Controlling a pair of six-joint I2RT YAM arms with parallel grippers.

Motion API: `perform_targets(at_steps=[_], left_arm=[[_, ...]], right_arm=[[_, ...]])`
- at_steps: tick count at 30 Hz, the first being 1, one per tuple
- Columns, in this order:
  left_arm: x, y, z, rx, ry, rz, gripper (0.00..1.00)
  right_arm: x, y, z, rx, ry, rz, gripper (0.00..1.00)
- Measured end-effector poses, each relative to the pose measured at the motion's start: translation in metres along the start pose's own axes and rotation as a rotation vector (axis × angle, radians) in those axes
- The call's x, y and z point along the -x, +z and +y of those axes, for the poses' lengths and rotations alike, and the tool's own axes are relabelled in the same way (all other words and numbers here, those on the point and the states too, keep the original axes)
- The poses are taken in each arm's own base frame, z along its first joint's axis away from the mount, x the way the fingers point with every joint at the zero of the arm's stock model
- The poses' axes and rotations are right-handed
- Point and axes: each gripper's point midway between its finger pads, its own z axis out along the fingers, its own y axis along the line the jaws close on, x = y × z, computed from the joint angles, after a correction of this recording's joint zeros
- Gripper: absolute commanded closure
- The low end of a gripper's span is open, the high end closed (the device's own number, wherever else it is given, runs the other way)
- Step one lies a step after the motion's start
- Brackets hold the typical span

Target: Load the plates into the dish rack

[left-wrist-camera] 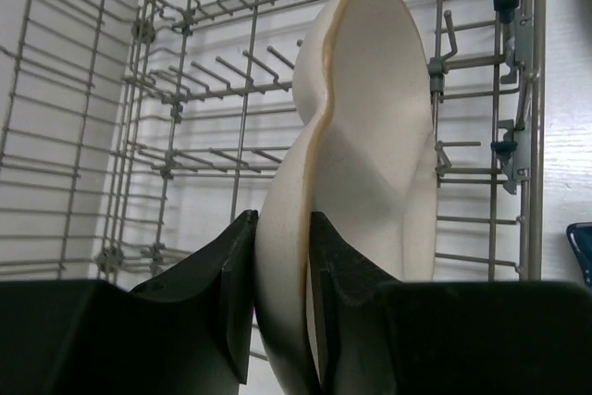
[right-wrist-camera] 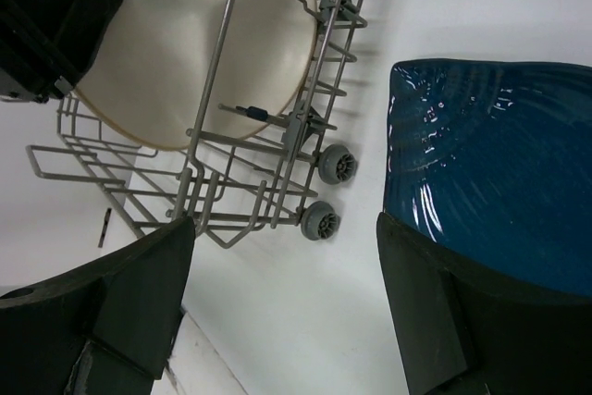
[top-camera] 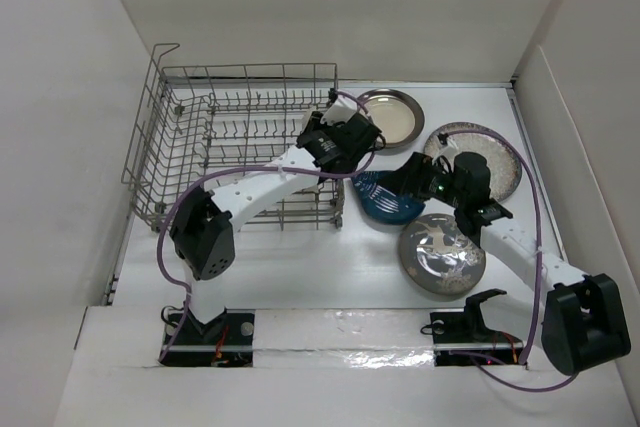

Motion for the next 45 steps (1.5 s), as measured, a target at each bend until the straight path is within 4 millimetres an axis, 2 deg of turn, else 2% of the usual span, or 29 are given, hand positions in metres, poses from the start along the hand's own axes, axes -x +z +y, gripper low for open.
perform_targets(at_steps=[6, 7, 11, 14, 16, 19, 20, 21, 25, 29, 32, 33, 35, 36, 38, 39, 40, 42, 45], left_arm=[[-0.005, -0.001, -0.001, -0.003, -0.020, -0.010, 0.72], [-0.005, -0.002, -0.003, -0.020, -0.031, -0.009, 0.66], [-0.010, -0.005, -0.022, -0.110, -0.063, 0.007, 0.49], [-0.013, -0.008, -0.034, -0.169, -0.072, 0.020, 0.36], [-0.011, -0.010, -0.040, -0.196, -0.083, 0.018, 0.30], [-0.007, -0.013, -0.042, -0.224, -0.093, 0.013, 0.24], [-0.006, -0.014, -0.041, -0.229, -0.095, 0.011, 0.23], [-0.002, -0.017, -0.039, -0.238, -0.101, 0.003, 0.22], [0.015, -0.028, -0.027, -0.259, -0.129, -0.036, 0.16], [0.041, -0.042, -0.009, -0.297, -0.194, -0.096, 0.15], [0.060, -0.055, 0.010, -0.324, -0.255, -0.145, 0.15], [0.067, -0.061, 0.017, -0.337, -0.279, -0.164, 0.15], [0.080, -0.073, 0.031, -0.369, -0.324, -0.203, 0.19], [0.086, -0.080, 0.039, -0.384, -0.345, -0.221, 0.21], [0.096, -0.093, 0.053, -0.413, -0.385, -0.253, 0.32], [0.100, -0.100, 0.059, -0.434, -0.404, -0.269, 0.38], [0.101, -0.107, 0.064, -0.457, -0.417, -0.280, 0.47], [0.102, -0.120, 0.075, -0.508, -0.446, -0.305, 0.52], [0.090, -0.137, 0.090, -0.578, -0.474, -0.332, 0.58]], right_arm=[[0.002, 0.000, -0.003, -0.014, 0.000, -0.013, 0.14], [0.003, 0.000, -0.003, -0.017, 0.000, -0.015, 0.14], [0.007, 0.000, -0.008, -0.033, 0.004, -0.030, 0.13], [0.012, -0.002, -0.013, -0.051, 0.007, -0.048, 0.17], [0.016, -0.003, -0.017, -0.067, 0.010, -0.065, 0.21], [0.022, -0.006, -0.023, -0.093, 0.011, -0.088, 0.34], [0.024, -0.007, -0.026, -0.104, 0.013, -0.095, 0.49], [0.025, -0.007, -0.029, -0.116, 0.011, -0.102, 0.56], [0.029, -0.010, -0.041, -0.165, 0.032, -0.121, 0.63], [0.030, -0.014, -0.056, -0.220, 0.049, -0.136, 0.66], [0.033, -0.016, -0.066, -0.257, 0.061, -0.153, 0.55], [0.033, -0.015, -0.070, -0.270, 0.066, -0.156, 0.49], [0.032, -0.014, -0.078, -0.298, 0.078, -0.154, 0.43], [0.032, -0.013, -0.083, -0.315, 0.084, -0.155, 0.40], [0.033, -0.009, -0.092, -0.346, 0.093, -0.151, 0.39], [0.035, -0.007, -0.096, -0.361, 0.097, -0.151, 0.36], [0.039, -0.005, -0.100, -0.376, 0.102, -0.153, 0.33], [0.047, 0.001, -0.109, -0.401, 0.108, -0.157, 0.27], [0.053, 0.010, -0.122, -0.418, 0.124, -0.151, 0.26]])
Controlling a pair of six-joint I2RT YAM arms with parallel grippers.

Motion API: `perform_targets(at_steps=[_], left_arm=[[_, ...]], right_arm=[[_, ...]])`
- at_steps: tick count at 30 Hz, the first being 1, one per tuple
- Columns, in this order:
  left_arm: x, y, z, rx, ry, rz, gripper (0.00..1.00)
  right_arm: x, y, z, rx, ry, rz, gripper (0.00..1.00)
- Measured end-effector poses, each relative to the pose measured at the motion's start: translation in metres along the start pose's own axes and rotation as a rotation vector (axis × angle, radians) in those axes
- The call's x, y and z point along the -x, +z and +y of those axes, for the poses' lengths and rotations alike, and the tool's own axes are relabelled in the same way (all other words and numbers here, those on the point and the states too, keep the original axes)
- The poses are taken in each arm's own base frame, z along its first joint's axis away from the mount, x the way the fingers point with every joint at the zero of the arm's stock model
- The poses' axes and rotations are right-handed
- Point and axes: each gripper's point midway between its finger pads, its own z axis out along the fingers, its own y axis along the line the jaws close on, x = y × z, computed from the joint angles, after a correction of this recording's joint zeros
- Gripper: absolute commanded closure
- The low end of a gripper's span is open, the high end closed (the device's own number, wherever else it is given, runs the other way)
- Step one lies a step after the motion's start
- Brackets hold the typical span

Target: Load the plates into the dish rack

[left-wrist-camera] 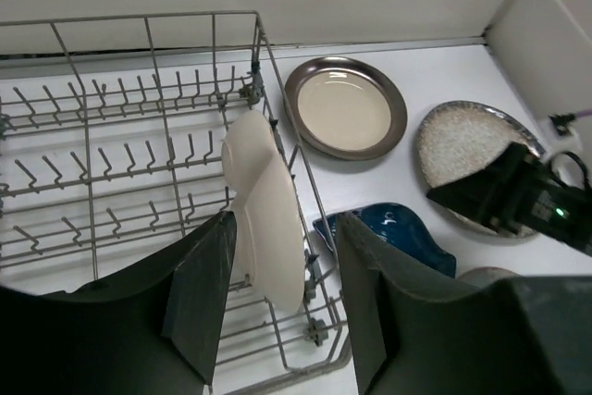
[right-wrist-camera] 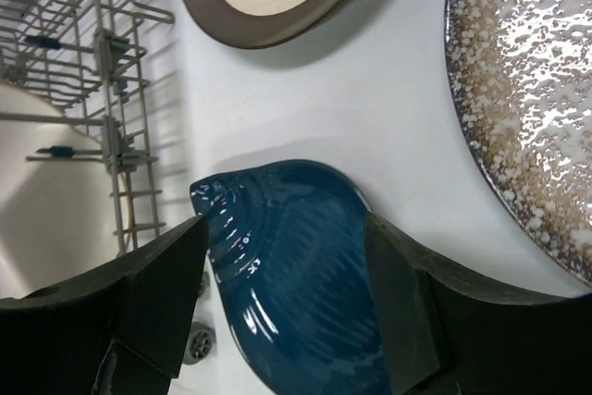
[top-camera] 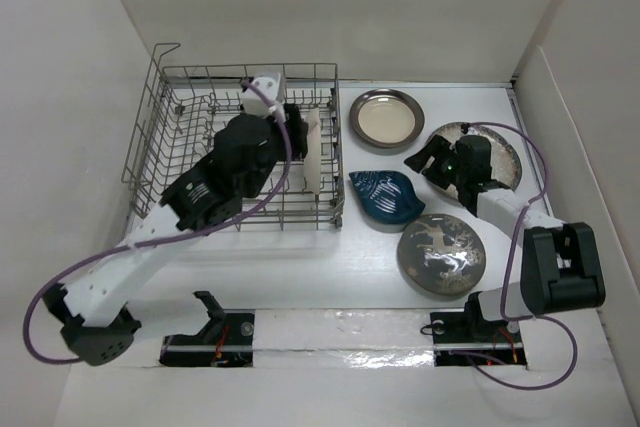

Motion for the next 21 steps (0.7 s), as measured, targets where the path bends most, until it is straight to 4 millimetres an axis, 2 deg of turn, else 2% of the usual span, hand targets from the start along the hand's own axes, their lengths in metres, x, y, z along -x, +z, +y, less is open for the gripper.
perform_targets(at_steps=[5, 9, 15, 20, 21], left_arm=[[-0.004, -0.043, 0.022, -0.061, -0.048, -0.050, 0.59], [-0.001, -0.062, 0.038, -0.069, -0.079, -0.111, 0.57], [-0.002, -0.060, 0.034, -0.099, -0.079, -0.122, 0.57], [-0.025, -0.051, 0.027, -0.133, -0.049, -0.063, 0.56], [-0.027, -0.050, 0.027, -0.135, -0.047, -0.058, 0.56]], right_arm=[[-0.011, 0.023, -0.019, -0.051, 0.032, 0.068, 0.29], [-0.021, 0.024, -0.028, -0.080, 0.029, 0.105, 0.29], [-0.031, 0.026, -0.039, -0.110, 0.017, 0.140, 0.29], [-0.052, 0.033, -0.057, -0.162, 0.031, 0.213, 0.32], [-0.051, 0.036, -0.057, -0.159, 0.028, 0.215, 0.33]])
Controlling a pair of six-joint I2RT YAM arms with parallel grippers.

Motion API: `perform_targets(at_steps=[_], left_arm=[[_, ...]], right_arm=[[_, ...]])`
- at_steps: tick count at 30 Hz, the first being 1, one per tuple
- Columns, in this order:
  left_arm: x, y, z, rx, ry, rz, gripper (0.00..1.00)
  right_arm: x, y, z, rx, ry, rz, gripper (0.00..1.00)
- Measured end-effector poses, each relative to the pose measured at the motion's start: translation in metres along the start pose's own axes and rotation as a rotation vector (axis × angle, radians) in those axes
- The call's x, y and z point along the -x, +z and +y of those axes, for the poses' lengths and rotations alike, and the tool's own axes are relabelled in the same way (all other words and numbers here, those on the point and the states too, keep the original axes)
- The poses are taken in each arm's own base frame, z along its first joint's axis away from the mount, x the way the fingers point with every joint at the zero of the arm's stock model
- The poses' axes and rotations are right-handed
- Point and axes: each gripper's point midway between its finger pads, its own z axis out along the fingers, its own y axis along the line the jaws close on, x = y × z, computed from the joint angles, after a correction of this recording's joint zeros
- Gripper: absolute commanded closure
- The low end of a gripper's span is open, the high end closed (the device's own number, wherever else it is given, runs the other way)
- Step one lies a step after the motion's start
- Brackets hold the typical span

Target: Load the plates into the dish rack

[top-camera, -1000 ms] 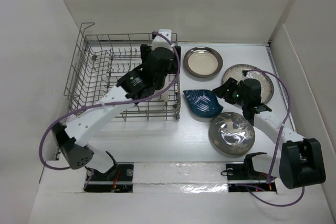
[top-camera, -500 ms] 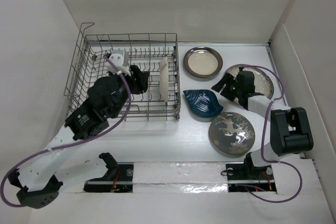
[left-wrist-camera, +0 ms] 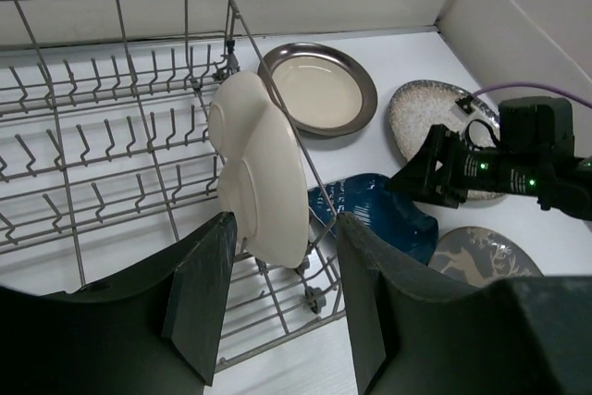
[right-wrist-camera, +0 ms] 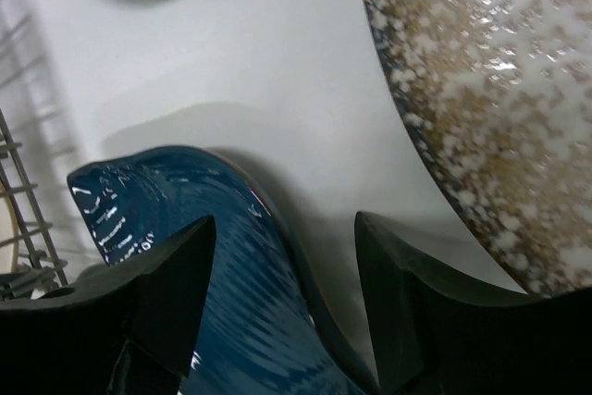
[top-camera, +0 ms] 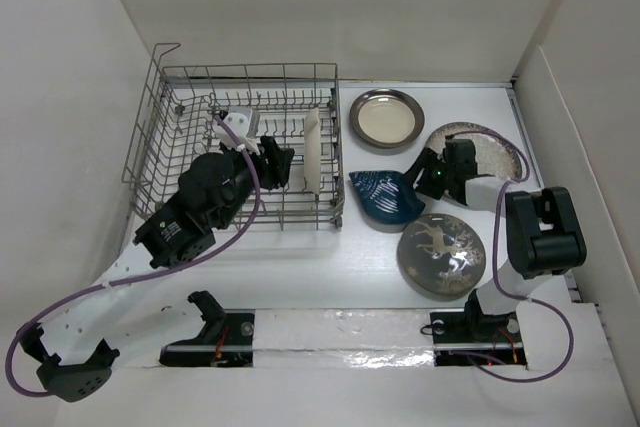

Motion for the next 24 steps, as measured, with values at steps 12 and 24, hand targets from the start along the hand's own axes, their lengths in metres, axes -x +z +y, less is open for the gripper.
perform_targets(at_steps=[12, 24], left_arm=[[-0.004, -0.002, 0.002, -0.004, 0.007, 0.001, 0.54], [-0.009, 0.002, 0.000, -0.003, -0.008, 0.015, 0.48]], right_arm=[[-0.004, 0.019, 0.013, 0.052, -0.029, 0.041, 0.62], [-0.007, 0.018, 0.023, 0.094, -0.038, 0.054, 1.00]])
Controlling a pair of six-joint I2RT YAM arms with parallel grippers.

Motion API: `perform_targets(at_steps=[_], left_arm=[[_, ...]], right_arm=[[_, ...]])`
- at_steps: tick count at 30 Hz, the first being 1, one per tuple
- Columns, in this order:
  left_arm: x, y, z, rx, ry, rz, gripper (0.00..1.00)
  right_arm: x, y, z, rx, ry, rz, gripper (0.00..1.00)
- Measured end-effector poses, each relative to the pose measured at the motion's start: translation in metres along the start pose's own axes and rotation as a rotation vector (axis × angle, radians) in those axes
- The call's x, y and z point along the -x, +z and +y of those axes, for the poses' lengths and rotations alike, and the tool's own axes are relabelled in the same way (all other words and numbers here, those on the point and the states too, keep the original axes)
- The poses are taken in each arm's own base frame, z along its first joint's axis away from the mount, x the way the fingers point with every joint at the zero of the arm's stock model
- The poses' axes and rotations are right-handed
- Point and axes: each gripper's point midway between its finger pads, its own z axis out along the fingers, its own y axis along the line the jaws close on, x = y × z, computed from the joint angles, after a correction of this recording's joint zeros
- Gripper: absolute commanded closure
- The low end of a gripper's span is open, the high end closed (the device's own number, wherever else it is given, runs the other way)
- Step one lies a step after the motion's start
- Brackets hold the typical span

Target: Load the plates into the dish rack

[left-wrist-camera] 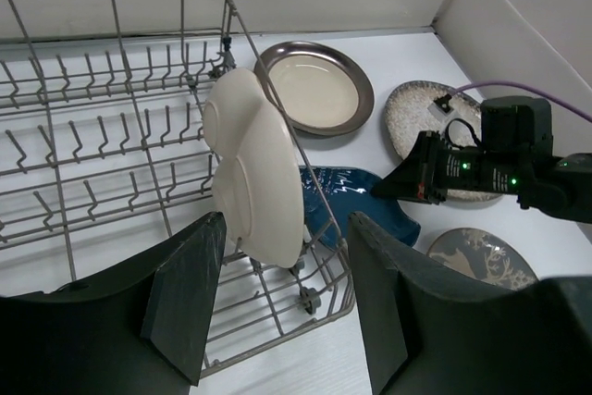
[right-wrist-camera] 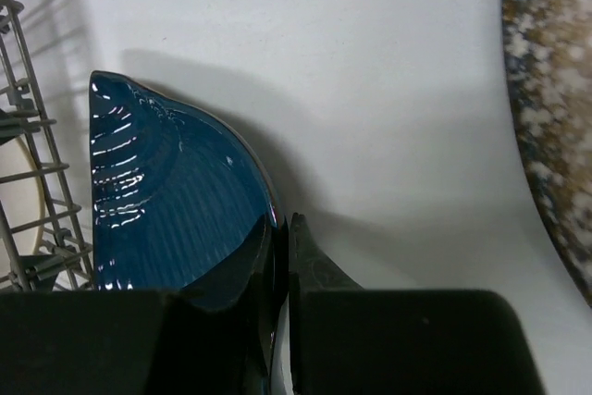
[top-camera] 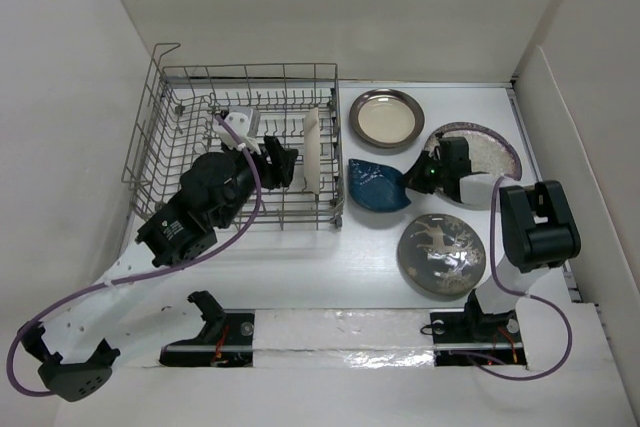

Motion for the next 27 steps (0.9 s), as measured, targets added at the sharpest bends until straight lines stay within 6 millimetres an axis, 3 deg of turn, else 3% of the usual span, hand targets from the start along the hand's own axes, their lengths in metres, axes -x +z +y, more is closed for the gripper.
perform_targets(at_steps=[5, 10, 13, 14, 16, 17, 19, 21, 22, 23, 27], left_arm=[[-0.004, 0.004, -0.011, -0.045, -0.012, 0.023, 0.50], [0.007, 0.010, -0.036, -0.145, -0.027, 0.036, 0.52], [0.008, 0.018, -0.061, -0.244, -0.034, 0.065, 0.64], [0.006, 0.021, -0.068, -0.269, -0.036, 0.078, 0.75], [-0.003, 0.031, -0.081, -0.303, -0.038, 0.116, 0.87], [-0.008, 0.035, -0.087, -0.316, -0.035, 0.136, 1.00], [-0.018, 0.044, -0.100, -0.348, -0.036, 0.181, 1.00], [-0.027, 0.052, -0.110, -0.373, -0.038, 0.218, 0.87], [-0.030, 0.056, -0.114, -0.378, -0.042, 0.232, 0.76], [-0.032, 0.060, -0.116, -0.381, -0.043, 0.241, 0.59], [-0.037, 0.074, -0.123, -0.371, -0.061, 0.266, 0.42]], right_arm=[[0.008, -0.030, 0.001, -0.041, -0.027, -0.053, 1.00], [0.021, -0.081, 0.007, -0.076, -0.050, -0.159, 1.00], [0.038, -0.122, 0.020, -0.067, -0.077, -0.267, 1.00], [0.044, -0.135, 0.027, -0.054, -0.086, -0.308, 1.00], [0.055, -0.158, 0.040, -0.026, -0.101, -0.373, 1.00], [0.060, -0.168, 0.047, -0.013, -0.106, -0.400, 1.00], [0.071, -0.186, 0.063, 0.021, -0.119, -0.445, 1.00], [0.084, -0.200, 0.082, 0.064, -0.126, -0.483, 1.00], [0.090, -0.207, 0.091, 0.087, -0.128, -0.501, 1.00], [0.096, -0.212, 0.099, 0.107, -0.129, -0.515, 1.00], [0.116, -0.225, 0.130, 0.195, -0.129, -0.550, 1.00]])
